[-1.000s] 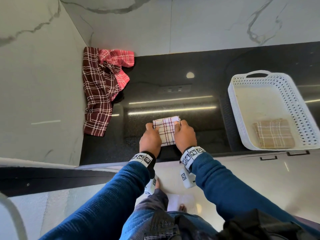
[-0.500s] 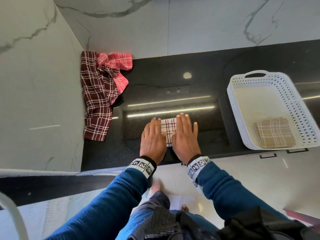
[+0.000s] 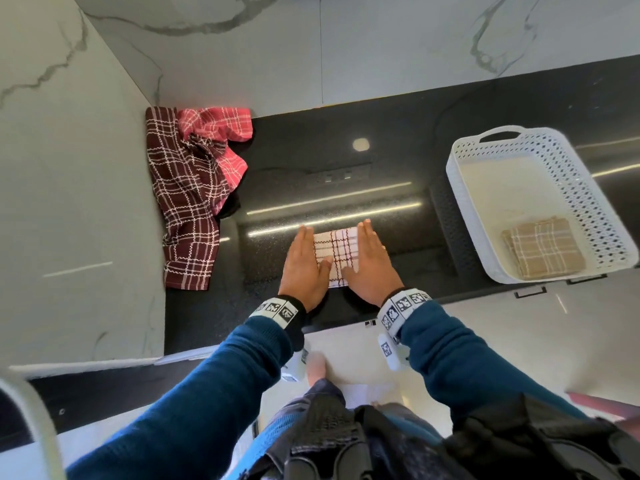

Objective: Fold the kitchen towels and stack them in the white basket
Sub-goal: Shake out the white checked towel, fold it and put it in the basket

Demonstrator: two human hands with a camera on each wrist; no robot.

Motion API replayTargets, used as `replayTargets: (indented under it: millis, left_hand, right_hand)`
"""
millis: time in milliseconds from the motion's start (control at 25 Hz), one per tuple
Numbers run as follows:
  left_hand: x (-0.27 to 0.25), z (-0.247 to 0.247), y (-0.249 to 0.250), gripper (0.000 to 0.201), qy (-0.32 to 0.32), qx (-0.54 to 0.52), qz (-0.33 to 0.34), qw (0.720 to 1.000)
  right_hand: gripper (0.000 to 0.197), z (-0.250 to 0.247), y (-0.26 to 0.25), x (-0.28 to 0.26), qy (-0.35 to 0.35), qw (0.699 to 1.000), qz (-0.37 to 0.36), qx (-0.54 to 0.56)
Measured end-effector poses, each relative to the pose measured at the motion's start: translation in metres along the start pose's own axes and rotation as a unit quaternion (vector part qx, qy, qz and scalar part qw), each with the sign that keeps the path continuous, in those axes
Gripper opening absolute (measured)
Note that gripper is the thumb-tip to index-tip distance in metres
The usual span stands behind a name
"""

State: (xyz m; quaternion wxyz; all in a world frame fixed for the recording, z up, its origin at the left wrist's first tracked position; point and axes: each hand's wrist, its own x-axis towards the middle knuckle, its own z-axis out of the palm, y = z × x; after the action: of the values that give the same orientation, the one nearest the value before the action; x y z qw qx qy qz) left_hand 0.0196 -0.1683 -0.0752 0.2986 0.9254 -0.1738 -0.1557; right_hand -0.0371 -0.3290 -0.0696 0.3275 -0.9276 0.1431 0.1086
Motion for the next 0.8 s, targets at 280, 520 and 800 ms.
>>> replayTargets:
  millis: [280, 520, 800]
  left_hand:
    - [0.015, 0.011, 0.006, 0.053, 0.035, -0.207, -0.259, 0.943]
    - [0.006, -0.024, 0.067, 0.023, -0.078, -0.465, -0.295, 0.831]
    - [0.024, 0.002, 0.214, 0.028, -0.104, -0.527, -0.156, 0.829]
  right_hand:
    - [0.024, -0.001, 0.007, -0.003, 0.039, 0.984, 0.131, 0.109]
    - [0.036, -0.043, 0.024, 0.003, -0.025, 0.963, 0.146, 0.225]
    - [0.02, -0.191, 0.106, -0.016, 0.015, 0.874, 0.09, 0.477]
